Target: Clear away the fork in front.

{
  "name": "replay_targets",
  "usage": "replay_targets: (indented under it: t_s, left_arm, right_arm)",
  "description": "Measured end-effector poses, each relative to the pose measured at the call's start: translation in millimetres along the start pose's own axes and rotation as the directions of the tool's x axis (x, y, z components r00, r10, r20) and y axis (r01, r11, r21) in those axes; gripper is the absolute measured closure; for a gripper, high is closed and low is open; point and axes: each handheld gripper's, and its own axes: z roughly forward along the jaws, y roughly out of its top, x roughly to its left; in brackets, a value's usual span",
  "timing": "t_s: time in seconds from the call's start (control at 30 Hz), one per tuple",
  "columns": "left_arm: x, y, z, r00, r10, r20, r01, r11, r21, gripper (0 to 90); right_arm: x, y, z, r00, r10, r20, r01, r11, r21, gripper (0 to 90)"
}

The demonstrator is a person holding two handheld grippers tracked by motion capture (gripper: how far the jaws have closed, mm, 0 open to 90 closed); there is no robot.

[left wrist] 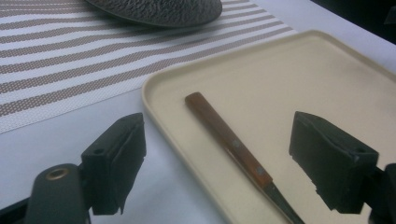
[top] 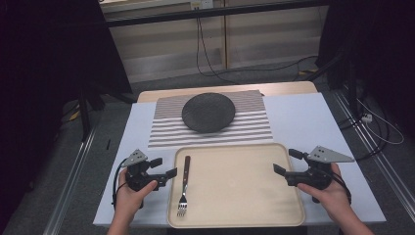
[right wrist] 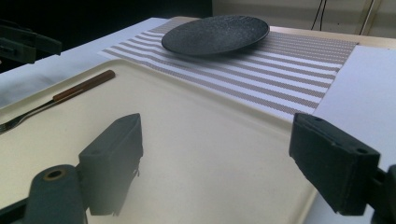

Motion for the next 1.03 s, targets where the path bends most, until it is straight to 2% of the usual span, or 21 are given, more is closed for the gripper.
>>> replay_targets:
  t_s: [0.53,0.7,0.97,1.03]
  left_arm:
    - [0.0,-6.0,-14.6,0.9995,0.031,-0.009,-0.031,0.9995,-0.006,14.1]
    - [1.2,-10.5,-18.4,0.9995,0.025,-0.018,-0.025,0.9996,-0.014,13.1]
    - [0.9,-14.6,-17.2,0.9987,0.048,-0.013,-0.048,0.9988,0.001,12.3]
    - [1.7,-15.8,-16.2,0.9990,0.042,-0.016,-0.042,0.9991,-0.001,12.2]
  right_arm:
    - [-3.3,-9.4,-16.5,0.9998,0.002,0.021,-0.003,1.000,0.012,17.6]
    - [-5.2,-14.4,-19.5,0.9995,0.000,0.030,-0.001,1.000,0.013,17.6]
    - [-8.6,-21.0,-22.5,0.9993,0.003,0.038,-0.003,1.000,0.013,17.6]
    - [-9.6,-22.0,-22.3,0.9991,0.007,0.041,-0.008,1.000,0.013,17.5]
